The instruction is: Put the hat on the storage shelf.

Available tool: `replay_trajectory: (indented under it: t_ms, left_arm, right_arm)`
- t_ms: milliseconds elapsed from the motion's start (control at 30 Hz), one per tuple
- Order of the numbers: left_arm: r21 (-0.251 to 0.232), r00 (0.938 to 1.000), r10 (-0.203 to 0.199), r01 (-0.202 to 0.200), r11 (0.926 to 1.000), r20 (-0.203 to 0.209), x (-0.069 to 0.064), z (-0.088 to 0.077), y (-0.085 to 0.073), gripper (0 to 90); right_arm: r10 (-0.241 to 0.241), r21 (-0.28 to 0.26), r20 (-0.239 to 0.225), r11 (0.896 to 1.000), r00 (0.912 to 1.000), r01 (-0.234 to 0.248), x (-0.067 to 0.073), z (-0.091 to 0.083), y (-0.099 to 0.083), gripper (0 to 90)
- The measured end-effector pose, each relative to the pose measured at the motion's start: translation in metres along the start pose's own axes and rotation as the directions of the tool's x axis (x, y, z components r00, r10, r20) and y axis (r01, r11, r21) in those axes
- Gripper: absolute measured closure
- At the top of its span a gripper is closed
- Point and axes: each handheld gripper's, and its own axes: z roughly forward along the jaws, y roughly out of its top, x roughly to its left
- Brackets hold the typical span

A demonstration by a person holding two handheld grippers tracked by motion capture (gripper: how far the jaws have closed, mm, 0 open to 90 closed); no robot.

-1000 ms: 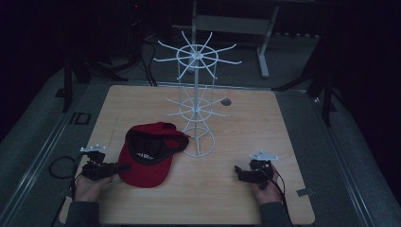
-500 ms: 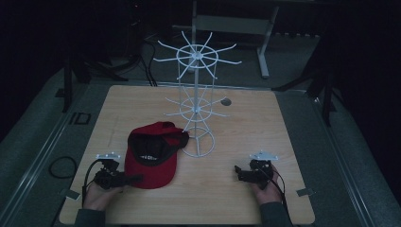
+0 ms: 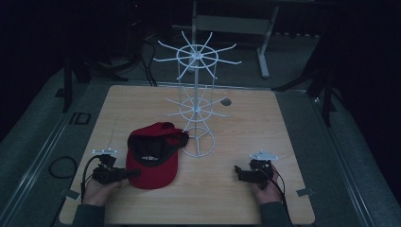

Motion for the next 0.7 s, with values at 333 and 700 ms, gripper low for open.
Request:
replay_trajectory:
  t_ms: [333, 700]
  left_arm:
    - [0.058, 0.9996, -0.020, 0.018, 0.9981, 0.021, -0.007, 0.028, 0.004, 70.1]
    - [-0.019, 0.9917, -0.090, 0.092, 0.9956, 0.092, -0.005, 0.024, 0.004, 82.8]
  right_arm:
    - [0.000, 0.000, 0.000, 1.000, 1.0000, 0.000, 0.000, 0.000, 0.000, 13.4]
    - [0.000, 0.001, 0.000, 1.000, 1.0000, 0.000, 0.000, 0.000, 0.000, 13.4]
